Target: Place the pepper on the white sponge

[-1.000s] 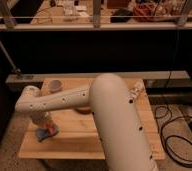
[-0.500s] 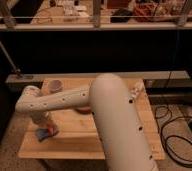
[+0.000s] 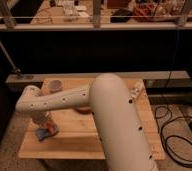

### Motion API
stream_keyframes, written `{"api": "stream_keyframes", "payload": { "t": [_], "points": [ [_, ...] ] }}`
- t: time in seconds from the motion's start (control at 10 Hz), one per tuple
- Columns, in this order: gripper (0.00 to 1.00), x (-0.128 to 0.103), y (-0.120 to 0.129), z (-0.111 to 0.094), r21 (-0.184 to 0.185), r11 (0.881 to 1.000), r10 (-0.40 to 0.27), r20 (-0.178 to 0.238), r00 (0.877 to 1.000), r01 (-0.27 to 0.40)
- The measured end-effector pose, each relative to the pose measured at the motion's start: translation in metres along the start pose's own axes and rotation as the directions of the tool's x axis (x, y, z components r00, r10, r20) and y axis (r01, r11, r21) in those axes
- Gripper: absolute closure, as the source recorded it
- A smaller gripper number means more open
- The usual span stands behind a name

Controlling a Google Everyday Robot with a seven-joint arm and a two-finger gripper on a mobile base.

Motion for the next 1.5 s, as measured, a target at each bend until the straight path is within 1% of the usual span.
{"api": "stream_keyframes", "payload": {
  "t": [1.5],
  "points": [
    [0.9, 0.0039, 0.0049, 0.0032, 0.004, 1.0, -0.031, -0.004, 1.0, 0.031]
  ]
}}
